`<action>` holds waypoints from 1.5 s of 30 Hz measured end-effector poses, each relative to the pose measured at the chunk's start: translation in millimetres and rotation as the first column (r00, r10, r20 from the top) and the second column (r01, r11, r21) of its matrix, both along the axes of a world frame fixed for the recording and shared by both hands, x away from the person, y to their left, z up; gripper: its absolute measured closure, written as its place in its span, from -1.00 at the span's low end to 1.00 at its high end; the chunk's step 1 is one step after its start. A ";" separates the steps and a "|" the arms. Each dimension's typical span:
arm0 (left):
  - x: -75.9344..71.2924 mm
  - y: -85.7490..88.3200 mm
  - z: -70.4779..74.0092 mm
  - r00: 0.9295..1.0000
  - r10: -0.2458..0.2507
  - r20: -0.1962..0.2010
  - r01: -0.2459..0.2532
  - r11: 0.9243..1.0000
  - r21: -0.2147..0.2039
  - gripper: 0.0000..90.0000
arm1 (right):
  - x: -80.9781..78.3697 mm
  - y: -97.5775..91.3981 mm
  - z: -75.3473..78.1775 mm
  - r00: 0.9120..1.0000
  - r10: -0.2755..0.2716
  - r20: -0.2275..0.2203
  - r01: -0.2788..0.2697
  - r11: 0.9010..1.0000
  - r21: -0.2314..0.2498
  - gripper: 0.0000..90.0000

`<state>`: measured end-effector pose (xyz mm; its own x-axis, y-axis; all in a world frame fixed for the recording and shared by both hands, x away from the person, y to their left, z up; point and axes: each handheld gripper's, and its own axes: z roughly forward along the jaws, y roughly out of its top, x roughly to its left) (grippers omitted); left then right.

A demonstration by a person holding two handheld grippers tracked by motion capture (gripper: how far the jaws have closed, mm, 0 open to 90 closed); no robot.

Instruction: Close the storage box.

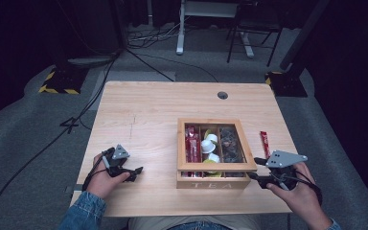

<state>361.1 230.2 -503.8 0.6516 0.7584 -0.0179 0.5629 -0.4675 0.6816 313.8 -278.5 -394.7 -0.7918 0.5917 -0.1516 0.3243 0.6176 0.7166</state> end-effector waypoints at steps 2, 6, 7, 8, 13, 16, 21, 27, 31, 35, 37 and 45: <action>0.0 0.0 0.0 1.000 0.000 0.000 0.000 1.000 0.000 -0.75 | -0.3 0.3 -1.4 1.000 0.002 -0.008 -0.002 1.000 -0.005 0.03; 0.0 0.0 0.0 1.000 0.000 0.000 0.000 1.000 0.000 -0.74 | -0.7 1.6 -3.9 1.000 0.006 -0.031 -0.007 1.000 -0.025 0.03; 0.0 0.0 0.0 1.000 0.000 0.000 0.000 1.000 0.000 -0.74 | -0.6 1.7 -4.5 0.999 0.008 -0.033 -0.009 1.000 -0.029 0.02; 0.0 0.0 0.0 1.000 0.000 0.000 0.000 1.000 0.000 -0.75 | -0.6 1.9 -5.3 0.999 0.008 -0.043 -0.010 1.000 -0.030 0.02; 0.0 0.0 0.0 1.000 0.000 0.000 0.000 1.000 0.000 -0.75 | 0.0 2.4 -8.8 0.998 0.009 -0.066 -0.012 0.999 -0.037 0.02; 0.0 0.0 0.0 1.000 0.000 0.000 0.000 1.000 0.000 -0.75 | 0.0 2.2 -10.2 0.997 0.009 -0.078 -0.012 0.999 -0.040 0.03; 0.1 -0.1 0.0 1.000 0.001 0.000 -0.001 1.000 -0.001 -0.75 | 0.3 2.6 -12.5 0.996 0.009 -0.094 -0.013 0.999 -0.040 0.02; 0.1 -0.3 0.0 1.000 0.002 -0.002 -0.002 1.000 -0.003 -0.75 | 0.5 2.9 -18.2 0.992 0.014 -0.126 -0.020 0.998 -0.053 0.02; 0.2 -0.4 -0.1 1.000 0.003 -0.002 -0.003 1.000 -0.003 -0.75 | 1.2 2.9 -22.3 0.990 0.011 -0.139 -0.019 0.998 -0.053 0.03; 0.6 -0.4 -0.1 1.000 0.001 0.003 -0.001 1.000 0.000 -0.75 | 2.0 3.0 -27.5 0.988 0.008 -0.153 -0.012 1.000 -0.027 -0.11; 0.6 -0.4 -0.1 1.000 0.001 0.003 -0.001 1.000 0.001 -0.75 | 2.1 2.2 -27.3 0.989 0.007 -0.146 -0.009 1.000 -0.017 -0.15; 0.7 -0.2 -0.4 1.000 0.004 -0.001 -0.004 1.000 -0.010 -0.74 | 5.2 -1.0 -20.1 0.991 0.007 -0.132 0.000 0.999 0.053 -0.24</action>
